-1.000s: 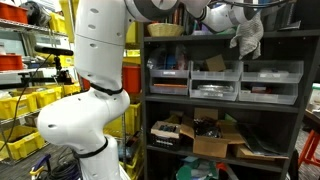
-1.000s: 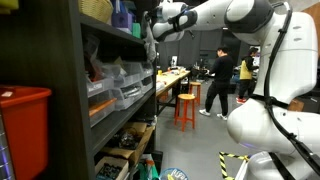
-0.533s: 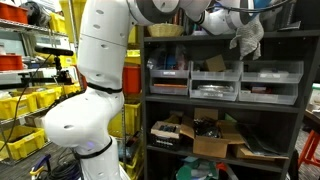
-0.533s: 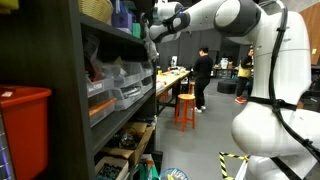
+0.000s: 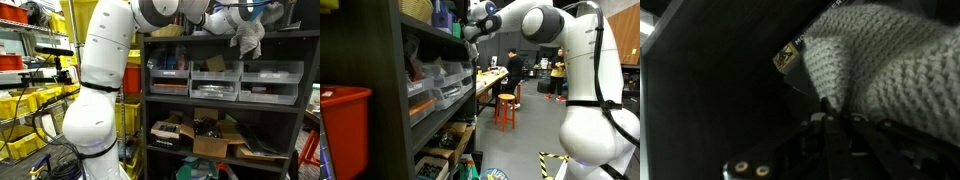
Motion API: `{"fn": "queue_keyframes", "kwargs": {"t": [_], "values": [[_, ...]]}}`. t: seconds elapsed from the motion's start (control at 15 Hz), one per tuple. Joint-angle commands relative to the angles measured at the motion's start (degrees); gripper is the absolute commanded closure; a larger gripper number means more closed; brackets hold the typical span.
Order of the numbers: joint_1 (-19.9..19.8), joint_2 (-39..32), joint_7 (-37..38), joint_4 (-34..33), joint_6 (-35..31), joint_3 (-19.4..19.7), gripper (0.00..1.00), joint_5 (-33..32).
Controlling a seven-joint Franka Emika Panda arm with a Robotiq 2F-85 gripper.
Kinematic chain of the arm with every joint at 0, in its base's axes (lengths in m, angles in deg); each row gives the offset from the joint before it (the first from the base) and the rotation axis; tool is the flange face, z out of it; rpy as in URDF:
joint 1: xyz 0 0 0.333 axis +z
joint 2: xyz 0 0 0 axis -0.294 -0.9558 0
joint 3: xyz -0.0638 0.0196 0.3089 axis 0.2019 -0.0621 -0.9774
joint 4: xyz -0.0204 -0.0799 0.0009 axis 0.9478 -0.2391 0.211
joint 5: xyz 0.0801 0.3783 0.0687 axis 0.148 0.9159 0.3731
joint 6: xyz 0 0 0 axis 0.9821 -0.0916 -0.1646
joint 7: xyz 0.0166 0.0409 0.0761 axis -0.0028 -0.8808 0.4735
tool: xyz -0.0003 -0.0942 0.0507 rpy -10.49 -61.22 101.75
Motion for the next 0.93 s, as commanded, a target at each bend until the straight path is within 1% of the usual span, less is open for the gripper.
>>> {"fn": "queue_keyframes", "kwargs": {"t": [0.0, 0.13, 0.27, 0.33, 0.4, 0.47, 0.53, 0.6, 0.73, 0.87], "values": [[6.5, -3.5, 0.5, -5.7, 4.9, 7.1, 0.99, -0.8], [8.6, -4.6, 1.0, -6.9, 6.9, 9.8, 0.99, -1.4], [9.7, -5.4, 1.2, -8.2, 8.3, 11.1, 0.99, -1.1], [9.7, -5.4, 0.8, -8.5, 9.5, 11.2, 0.99, -1.0], [10.3, -5.4, 1.1, -9.0, 10.6, 12.3, 0.94, -1.3], [10.7, -5.7, 1.6, -9.8, 11.0, 13.2, 0.69, -2.0], [10.8, -5.6, 1.5, -9.9, 11.4, 13.6, 0.69, -2.0], [10.9, -5.5, 1.5, -9.9, 11.7, 13.9, 0.65, -2.0], [11.0, -5.4, 1.5, -9.9, 12.1, 14.4, 0.54, -2.0], [11.5, -5.1, 1.5, -9.3, 11.7, 15.4, 0.41, -2.1]]}}
